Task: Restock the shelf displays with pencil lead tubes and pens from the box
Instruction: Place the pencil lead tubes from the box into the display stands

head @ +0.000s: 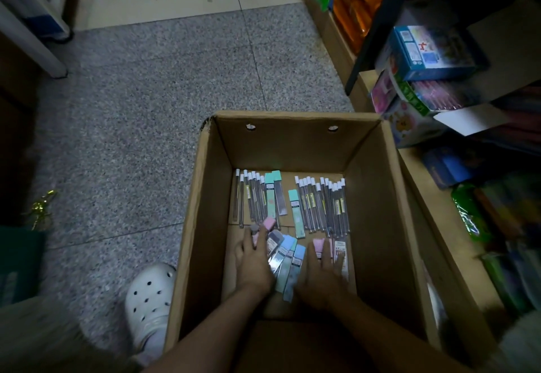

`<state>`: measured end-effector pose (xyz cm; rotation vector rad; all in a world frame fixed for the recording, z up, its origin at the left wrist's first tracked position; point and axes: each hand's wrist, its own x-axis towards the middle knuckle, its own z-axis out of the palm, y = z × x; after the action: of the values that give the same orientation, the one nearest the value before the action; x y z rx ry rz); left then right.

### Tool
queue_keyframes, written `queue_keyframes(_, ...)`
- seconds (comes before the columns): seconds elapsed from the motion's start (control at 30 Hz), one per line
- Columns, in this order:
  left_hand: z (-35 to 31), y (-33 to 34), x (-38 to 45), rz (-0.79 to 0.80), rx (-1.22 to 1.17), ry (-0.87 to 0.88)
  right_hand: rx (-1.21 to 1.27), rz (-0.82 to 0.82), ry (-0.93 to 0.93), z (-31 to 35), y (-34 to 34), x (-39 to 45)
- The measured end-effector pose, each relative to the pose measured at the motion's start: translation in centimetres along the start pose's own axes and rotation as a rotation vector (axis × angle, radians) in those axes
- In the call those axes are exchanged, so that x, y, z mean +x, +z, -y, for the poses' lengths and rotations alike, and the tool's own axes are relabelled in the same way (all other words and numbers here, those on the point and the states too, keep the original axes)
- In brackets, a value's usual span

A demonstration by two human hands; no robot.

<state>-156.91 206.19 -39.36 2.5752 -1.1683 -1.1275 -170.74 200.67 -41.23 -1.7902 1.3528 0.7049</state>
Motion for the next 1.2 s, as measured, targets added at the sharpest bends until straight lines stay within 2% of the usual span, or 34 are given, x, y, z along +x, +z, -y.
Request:
queue_keyframes(0.13,0.7,-0.5,0.9,-0.091,-0.063,0.002,0.031,-0.103,-0.065,0.1,0.1,-0.7)
queue_keyframes(0.27,1.1,-0.4,1.2,-0.136,-0.165,-0.042,0.072,-0.364,-0.071,-0.1,-1.4,-0.5)
queue_keyframes(0.4,1.2,-0.1,1.5,-0.174,-0.232,-0.025,0.254,-0.384,-0.136,0.8,-2.5,0.4)
queue_keyframes(0.5,1.2,-0.1,2.0,-0.182,-0.28,-0.022,0.273,-0.426,-0.201,1.8,-3.0,1.6)
queue_keyframes(0.73,0.6,-0.2,2.5,-0.197,-0.302,0.021,0.225,-0.47,-0.171,3.2,-3.8,4.4)
queue_keyframes(0.87,0.3,-0.3,3.1,-0.199,-0.421,0.036,0.341,-0.533,-0.245,3.9,-3.3,5.0)
queue_keyframes(0.93,-0.1,-0.4,3.4,-0.136,-0.687,-0.027,0.494,-0.526,-0.27,4.4,-3.2,4.8)
queue_keyframes(1.07,-1.3,-0.8,3.5,0.116,-1.289,-0.202,0.897,-0.346,-0.271,5.0,-5.0,3.5)
queue_keyframes(1.13,-1.9,-1.2,3.7,0.224,-1.339,-0.176,0.961,-0.325,-0.271,4.8,-6.7,2.9)
queue_keyframes(1.2,-3.0,-2.4,3.6,0.299,-1.269,-0.094,0.953,-0.339,-0.293,4.4,-8.6,2.0)
